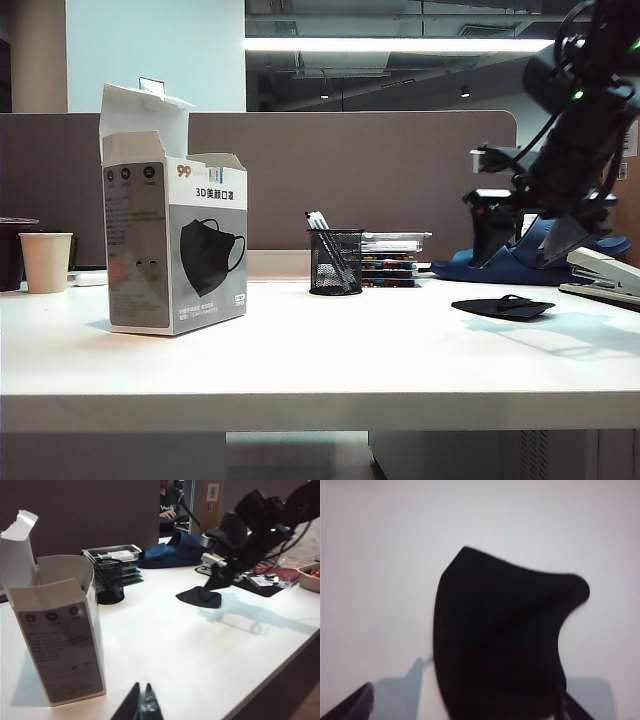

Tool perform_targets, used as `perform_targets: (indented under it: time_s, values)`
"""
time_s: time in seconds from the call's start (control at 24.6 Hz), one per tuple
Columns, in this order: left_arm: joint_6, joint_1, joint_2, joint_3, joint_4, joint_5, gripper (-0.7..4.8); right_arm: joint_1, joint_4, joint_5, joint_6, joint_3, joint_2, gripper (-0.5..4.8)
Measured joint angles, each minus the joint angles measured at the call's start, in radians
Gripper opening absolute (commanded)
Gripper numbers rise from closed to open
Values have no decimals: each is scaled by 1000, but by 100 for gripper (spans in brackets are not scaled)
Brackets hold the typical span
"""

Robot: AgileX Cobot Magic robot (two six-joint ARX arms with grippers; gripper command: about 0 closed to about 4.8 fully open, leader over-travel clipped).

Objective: Put the mask into the mask box.

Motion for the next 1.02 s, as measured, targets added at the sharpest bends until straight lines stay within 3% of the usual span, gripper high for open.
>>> perform_targets:
  time_s: [0.37,0.73,0.77,0.89,0.98,1.02]
  values:
    - [0,0,0,0,-20,0,-6,0,-82,31,-25,190,180,479]
    - [0,0,0,0,-18,0,-6,-1,-99,46,-26,203,238,479]
    - [0,0,0,0,-17,0,-6,-1,-94,45,-26,203,242,462]
    - [0,0,0,0,-16,0,-6,-1,-82,42,-23,206,250,346]
    - [0,0,0,0,-15,0,-6,-1,-74,35,-22,208,254,236]
    - [0,0,0,0,-14,0,-6,0,-74,36,-23,208,254,149]
